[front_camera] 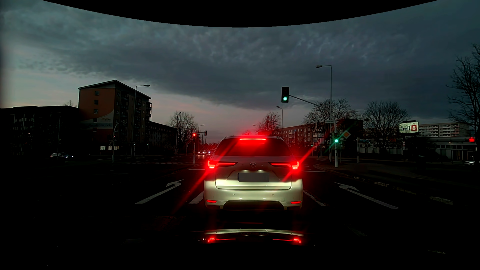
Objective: Follow the waypoints while adhering to traffic rules and regulations
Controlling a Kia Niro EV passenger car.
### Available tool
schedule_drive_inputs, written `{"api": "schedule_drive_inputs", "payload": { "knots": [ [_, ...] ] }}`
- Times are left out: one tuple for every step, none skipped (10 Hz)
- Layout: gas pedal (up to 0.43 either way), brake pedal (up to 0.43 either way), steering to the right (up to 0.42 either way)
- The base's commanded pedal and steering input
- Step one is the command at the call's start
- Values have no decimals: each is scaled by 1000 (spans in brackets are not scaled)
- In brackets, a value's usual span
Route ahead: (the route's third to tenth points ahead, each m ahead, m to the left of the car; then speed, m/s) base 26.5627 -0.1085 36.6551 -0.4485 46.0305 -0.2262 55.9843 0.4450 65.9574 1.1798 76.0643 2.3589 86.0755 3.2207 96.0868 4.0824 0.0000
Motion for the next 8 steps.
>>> {"api": "schedule_drive_inputs", "payload": {
  "knots": [
    [0,122,-10],
    [0,104,-10],
    [0,98,-10],
    [0,91,-10],
    [0,91,-10],
    [0,91,-10],
    [0,85,-10],
    [0,0,-10]
  ]
}}
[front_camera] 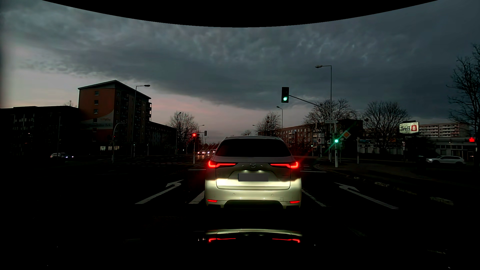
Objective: Follow the waypoints while adhering to traffic rules and regulations
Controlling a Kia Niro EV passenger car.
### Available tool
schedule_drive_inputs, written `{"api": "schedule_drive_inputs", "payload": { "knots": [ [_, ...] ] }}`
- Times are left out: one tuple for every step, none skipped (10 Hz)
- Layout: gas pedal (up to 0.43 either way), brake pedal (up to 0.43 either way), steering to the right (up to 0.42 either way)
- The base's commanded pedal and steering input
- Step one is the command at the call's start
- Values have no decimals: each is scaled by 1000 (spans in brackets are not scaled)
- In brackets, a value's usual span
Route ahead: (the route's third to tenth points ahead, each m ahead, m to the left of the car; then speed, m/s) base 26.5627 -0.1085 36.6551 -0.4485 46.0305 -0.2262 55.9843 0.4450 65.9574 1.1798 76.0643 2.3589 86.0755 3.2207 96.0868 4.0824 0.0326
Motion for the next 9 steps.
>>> {"api": "schedule_drive_inputs", "payload": {
  "knots": [
    [0,0,-10],
    [0,0,-10],
    [0,0,-10],
    [0,0,-10],
    [130,0,-10],
    [138,0,-10],
    [157,0,-9],
    [177,0,-8],
    [209,0,-8]
  ]
}}
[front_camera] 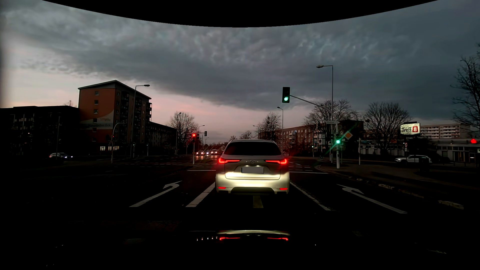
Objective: Follow the waypoints while adhering to traffic rules and regulations
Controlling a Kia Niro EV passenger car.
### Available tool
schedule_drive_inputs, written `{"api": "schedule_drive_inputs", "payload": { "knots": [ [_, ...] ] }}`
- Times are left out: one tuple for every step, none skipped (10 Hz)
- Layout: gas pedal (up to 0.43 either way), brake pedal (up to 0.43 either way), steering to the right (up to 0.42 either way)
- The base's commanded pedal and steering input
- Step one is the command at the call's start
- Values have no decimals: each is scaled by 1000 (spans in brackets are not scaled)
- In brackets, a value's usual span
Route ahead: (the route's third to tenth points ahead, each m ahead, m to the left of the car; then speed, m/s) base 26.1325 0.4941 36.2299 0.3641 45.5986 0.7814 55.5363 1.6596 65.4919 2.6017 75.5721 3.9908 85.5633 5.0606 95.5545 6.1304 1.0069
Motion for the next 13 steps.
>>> {"api": "schedule_drive_inputs", "payload": {
  "knots": [
    [228,0,-8],
    [228,0,-8],
    [240,0,-8],
    [248,0,-8],
    [248,0,-8],
    [248,0,-8],
    [248,0,-8],
    [260,0,-7],
    [260,0,-5],
    [268,0,-6],
    [268,0,-6],
    [268,0,-5],
    [268,0,-5]
  ]
}}
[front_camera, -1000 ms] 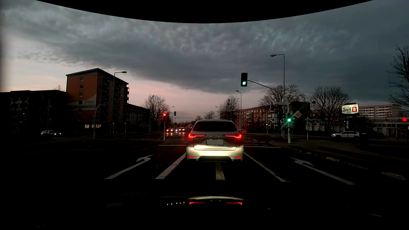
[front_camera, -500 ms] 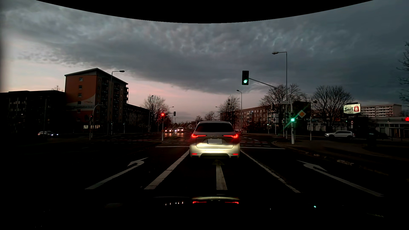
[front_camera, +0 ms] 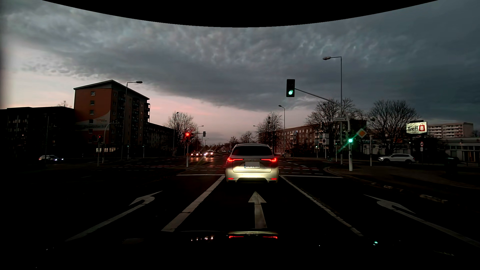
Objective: Follow the waypoints while adhering to traffic rules and regulations
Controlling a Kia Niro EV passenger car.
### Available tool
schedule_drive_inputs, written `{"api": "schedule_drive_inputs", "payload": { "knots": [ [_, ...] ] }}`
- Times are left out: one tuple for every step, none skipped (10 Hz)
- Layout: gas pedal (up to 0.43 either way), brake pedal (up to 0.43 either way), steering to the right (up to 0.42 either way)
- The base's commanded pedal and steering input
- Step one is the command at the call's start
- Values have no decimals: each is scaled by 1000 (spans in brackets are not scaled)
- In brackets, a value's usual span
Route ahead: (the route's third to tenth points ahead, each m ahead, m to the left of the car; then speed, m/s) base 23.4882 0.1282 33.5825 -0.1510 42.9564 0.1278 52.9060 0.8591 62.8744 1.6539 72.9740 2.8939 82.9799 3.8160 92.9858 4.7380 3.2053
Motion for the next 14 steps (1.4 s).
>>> {"api": "schedule_drive_inputs", "payload": {
  "knots": [
    [268,0,-5],
    [268,0,-5],
    [268,0,-5],
    [260,0,-6],
    [260,0,-6],
    [220,0,-6],
    [220,0,-5],
    [220,0,-8],
    [220,0,-9],
    [220,0,-10],
    [220,0,-10],
    [228,0,-10],
    [228,0,-9],
    [228,0,-7]
  ]
}}
